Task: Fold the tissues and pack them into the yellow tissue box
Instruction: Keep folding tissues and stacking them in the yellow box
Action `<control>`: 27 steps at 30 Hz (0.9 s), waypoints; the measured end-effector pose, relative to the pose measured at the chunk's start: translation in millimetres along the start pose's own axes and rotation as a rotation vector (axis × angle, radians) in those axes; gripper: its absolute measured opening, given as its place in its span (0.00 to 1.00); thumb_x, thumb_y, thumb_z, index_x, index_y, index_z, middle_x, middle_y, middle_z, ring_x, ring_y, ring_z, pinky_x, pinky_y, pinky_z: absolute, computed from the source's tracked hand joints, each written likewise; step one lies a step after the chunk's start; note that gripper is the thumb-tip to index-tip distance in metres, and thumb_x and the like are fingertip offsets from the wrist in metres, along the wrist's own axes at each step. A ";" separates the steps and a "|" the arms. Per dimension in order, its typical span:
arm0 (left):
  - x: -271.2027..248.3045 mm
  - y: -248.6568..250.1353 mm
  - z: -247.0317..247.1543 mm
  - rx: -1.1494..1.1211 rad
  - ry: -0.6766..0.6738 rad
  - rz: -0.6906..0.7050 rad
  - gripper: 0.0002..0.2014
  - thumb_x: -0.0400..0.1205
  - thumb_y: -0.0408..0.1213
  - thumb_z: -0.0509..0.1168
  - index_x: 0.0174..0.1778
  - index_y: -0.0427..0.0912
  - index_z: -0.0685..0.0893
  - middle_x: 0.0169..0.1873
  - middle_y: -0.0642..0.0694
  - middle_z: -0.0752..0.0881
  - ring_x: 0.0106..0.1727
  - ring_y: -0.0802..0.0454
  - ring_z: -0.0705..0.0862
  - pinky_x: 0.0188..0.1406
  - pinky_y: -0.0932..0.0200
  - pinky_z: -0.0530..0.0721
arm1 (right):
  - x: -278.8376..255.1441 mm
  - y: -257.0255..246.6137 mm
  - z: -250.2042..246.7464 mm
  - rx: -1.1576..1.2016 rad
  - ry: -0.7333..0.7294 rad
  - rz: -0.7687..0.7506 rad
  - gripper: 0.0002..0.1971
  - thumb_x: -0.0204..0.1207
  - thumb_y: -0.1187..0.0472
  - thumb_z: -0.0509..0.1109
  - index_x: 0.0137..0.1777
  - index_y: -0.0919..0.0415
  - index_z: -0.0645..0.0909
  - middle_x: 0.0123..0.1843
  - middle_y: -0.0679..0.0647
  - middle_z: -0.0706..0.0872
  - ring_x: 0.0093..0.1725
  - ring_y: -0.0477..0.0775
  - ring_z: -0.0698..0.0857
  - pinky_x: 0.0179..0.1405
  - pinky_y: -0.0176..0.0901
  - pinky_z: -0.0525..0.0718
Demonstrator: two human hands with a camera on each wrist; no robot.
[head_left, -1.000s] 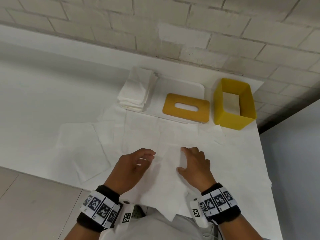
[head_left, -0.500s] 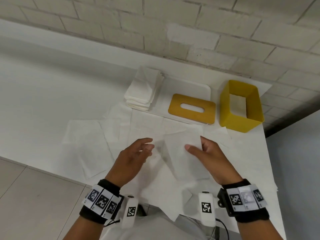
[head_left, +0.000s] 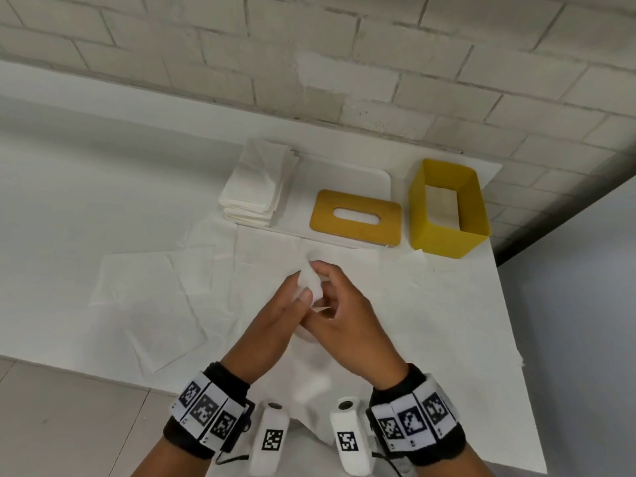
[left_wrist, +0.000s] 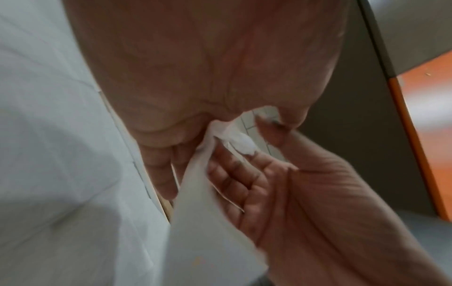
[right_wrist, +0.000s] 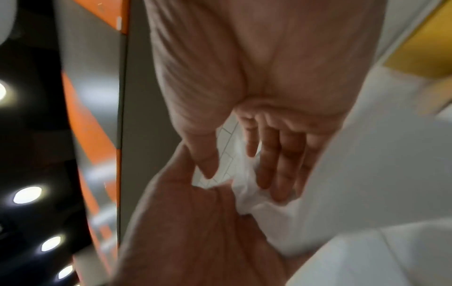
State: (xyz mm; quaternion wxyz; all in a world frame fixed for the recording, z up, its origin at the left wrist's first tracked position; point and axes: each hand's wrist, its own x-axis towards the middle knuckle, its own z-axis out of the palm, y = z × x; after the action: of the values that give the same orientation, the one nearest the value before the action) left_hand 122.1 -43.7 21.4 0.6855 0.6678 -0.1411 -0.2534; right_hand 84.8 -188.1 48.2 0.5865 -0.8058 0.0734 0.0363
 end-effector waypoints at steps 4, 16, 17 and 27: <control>8.3 -1.7 -17.0 -0.200 0.185 -0.164 0.18 0.89 0.53 0.64 0.70 0.50 0.86 0.63 0.41 0.91 0.68 0.40 0.88 0.76 0.30 0.77 | 0.6 0.9 -4.8 0.197 -0.135 0.058 0.26 0.82 0.62 0.73 0.78 0.47 0.73 0.67 0.49 0.89 0.64 0.48 0.89 0.70 0.46 0.84; -2.5 -17.6 -43.3 -0.183 0.416 -0.319 0.14 0.91 0.45 0.61 0.62 0.44 0.89 0.53 0.44 0.95 0.61 0.42 0.91 0.69 0.39 0.84 | 82.9 94.0 -76.3 -0.318 0.358 0.486 0.35 0.76 0.49 0.78 0.79 0.55 0.69 0.75 0.61 0.79 0.72 0.63 0.80 0.71 0.51 0.77; -3.1 -16.9 -45.3 -0.181 0.426 -0.318 0.14 0.91 0.45 0.61 0.61 0.44 0.89 0.53 0.43 0.95 0.61 0.41 0.91 0.69 0.38 0.84 | 90.8 98.5 -77.7 -0.326 0.365 0.495 0.36 0.74 0.48 0.79 0.79 0.55 0.69 0.74 0.60 0.80 0.71 0.63 0.81 0.71 0.52 0.78; -8.8 -12.2 -54.4 -0.153 0.477 -0.283 0.15 0.91 0.45 0.61 0.62 0.43 0.90 0.53 0.43 0.95 0.59 0.43 0.92 0.64 0.42 0.87 | 107.3 107.0 -80.1 -0.148 0.479 0.408 0.07 0.78 0.55 0.73 0.39 0.52 0.82 0.37 0.45 0.84 0.46 0.57 0.84 0.47 0.47 0.80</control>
State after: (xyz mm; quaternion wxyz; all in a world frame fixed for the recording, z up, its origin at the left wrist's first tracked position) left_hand 141.8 7.1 6.9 0.7056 0.6679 0.1385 -0.1922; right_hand 171.2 -304.6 -43.1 0.4729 -0.8005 0.3667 -0.0322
